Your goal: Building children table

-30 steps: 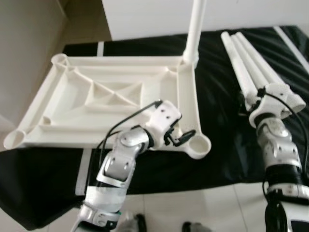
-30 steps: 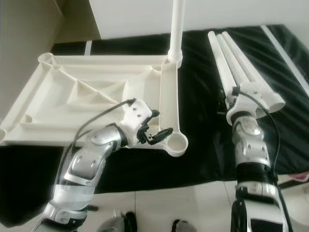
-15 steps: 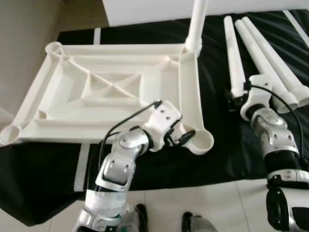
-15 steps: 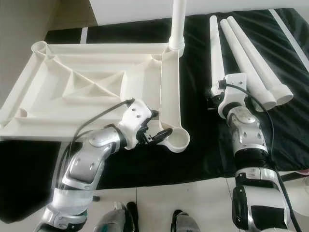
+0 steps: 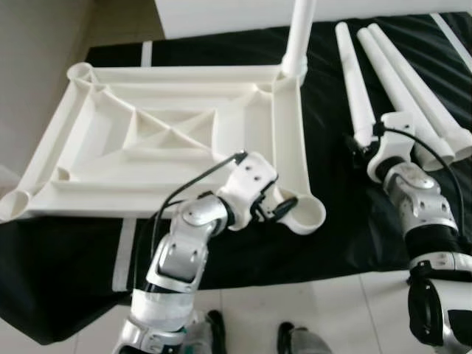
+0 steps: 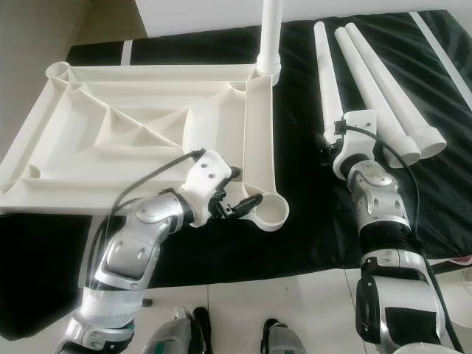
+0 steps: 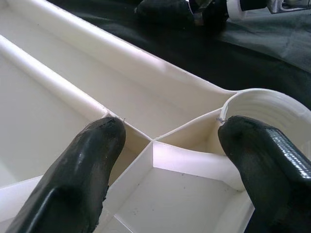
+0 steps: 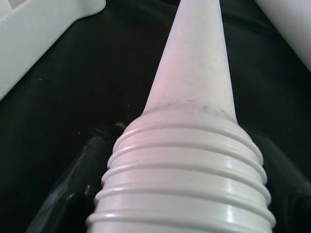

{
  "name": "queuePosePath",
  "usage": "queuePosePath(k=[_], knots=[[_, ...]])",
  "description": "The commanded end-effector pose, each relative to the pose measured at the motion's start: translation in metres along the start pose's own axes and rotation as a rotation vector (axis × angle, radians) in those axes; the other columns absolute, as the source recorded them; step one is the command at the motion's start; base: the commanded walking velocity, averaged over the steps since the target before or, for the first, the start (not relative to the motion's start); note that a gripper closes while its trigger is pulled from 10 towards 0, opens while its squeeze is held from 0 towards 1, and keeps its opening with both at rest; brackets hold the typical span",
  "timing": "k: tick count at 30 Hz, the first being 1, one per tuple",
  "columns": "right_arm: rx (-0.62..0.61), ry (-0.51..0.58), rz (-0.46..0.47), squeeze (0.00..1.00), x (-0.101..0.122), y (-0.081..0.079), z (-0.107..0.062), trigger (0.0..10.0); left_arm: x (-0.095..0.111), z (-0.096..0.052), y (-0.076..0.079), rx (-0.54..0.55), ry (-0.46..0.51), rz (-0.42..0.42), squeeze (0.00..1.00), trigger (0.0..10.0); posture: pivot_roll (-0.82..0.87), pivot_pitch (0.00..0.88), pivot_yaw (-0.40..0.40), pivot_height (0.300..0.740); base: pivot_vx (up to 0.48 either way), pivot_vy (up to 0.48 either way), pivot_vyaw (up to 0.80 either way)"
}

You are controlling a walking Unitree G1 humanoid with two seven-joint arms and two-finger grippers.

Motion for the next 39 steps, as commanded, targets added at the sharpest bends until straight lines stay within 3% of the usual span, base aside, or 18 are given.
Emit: queuePosePath(k=[1,2,8,13,16,18,26,27,28,29,30,32,33,39], knots=[[-0.006,-0.033,0.035,0.0,-0.017,-0.006,-0.005,4.9,-0.007,-0.002,-0.026,0.205,0.004,-0.016,0.0,10.0,0.13,0.227,0.057,0.74,0.0,0.0,0.0],[-0.011,-0.017,0.049,0.0,-0.016,-0.008,-0.007,10.0,-0.005,-0.001,-0.027,0.205,0.009,-0.019,0.0,10.0,0.12,0.214,0.052,0.74,0.0,0.0,0.0],[-0.044,0.101,0.049,0.0,-0.002,-0.015,-0.019,10.0,0.005,0.004,-0.032,0.195,0.049,-0.05,0.0,10.0,0.11,0.165,0.035,0.74,0.0,0.0,0.0],[-0.062,0.131,0.051,0.0,0.001,-0.016,-0.025,10.0,0.008,0.005,-0.035,0.193,0.06,-0.065,0.0,10.0,0.1,0.139,0.026,0.74,0.0,0.0,0.0],[-0.042,0.153,0.035,0.0,0.005,-0.026,-0.031,10.0,0.013,0.006,-0.043,0.198,0.079,-0.089,0.0,10.0,0.08,0.101,0.016,0.74,0.0,0.0,0.0],[-0.029,0.171,0.056,0.0,0.009,-0.033,-0.036,10.0,0.016,0.007,-0.049,0.21,0.098,-0.106,0.0,10.0,0.06,0.066,0.017,0.74,0.0,0.0,0.0],[-0.052,0.176,0.159,0.0,0.01,-0.033,-0.044,10.0,0.016,0.011,-0.05,0.208,0.11,-0.114,0.0,10.0,0.04,0.034,0.024,0.74,0.0,0.0,0.0],[-0.055,0.18,0.173,0.0,0.01,-0.033,-0.045,7.5,0.017,0.012,-0.051,0.207,0.111,-0.111,0.0,10.0,0.04,0.029,0.025,0.74,0.0,0.0,0.0],[-0.055,0.18,0.173,0.0,0.01,-0.033,-0.045,7.5,0.017,0.012,-0.051,0.207,0.111,-0.111,0.0,10.0,0.04,0.029,0.025,0.74,0.0,0.0,0.0],[-0.089,0.164,0.174,0.0,0.007,-0.029,-0.046,0.0,0.02,0.015,-0.053,0.203,0.116,-0.094,0.0,10.0,0.03,0.017,0.026,0.74,0.0,0.0,0.0],[-0.101,0.156,0.163,0.0,0.005,-0.027,-0.048,4.9,0.021,0.016,-0.053,0.201,0.119,-0.094,0.0,10.0,0.03,0.007,0.025,0.74,0.0,0.0,0.0],[-0.101,0.156,0.163,0.0,0.005,-0.027,-0.048,4.9,0.021,0.016,-0.053,0.201,0.119,-0.094,0.0,10.0,0.03,0.007,0.025,0.74,0.0,0.0,0.0],[-0.102,0.155,0.15,0.0,0.004,-0.027,-0.049,10.0,0.023,0.017,-0.053,0.197,0.125,-0.095,0.0,10.0,0.03,0.001,0.025,0.74,0.0,0.0,0.0],[-0.127,0.182,0.07,0.0,0.011,-0.023,-0.051,10.0,0.026,0.018,-0.054,0.175,0.135,-0.107,0.0,10.0,0.04,0.0,0.025,0.74,0.0,0.0,0.0]])
Point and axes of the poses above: a point about 5 cm out from each wrist's last joint towards the gripper, its own z axis pointing out of the wrist towards the gripper, its own x axis along the axis of the wrist's last joint, y = z × x, the point moved 6 cm from there along z, pointing out of the wrist towards the gripper, and after that the axes turned 12 degrees about -z, right-handed, at the moved point
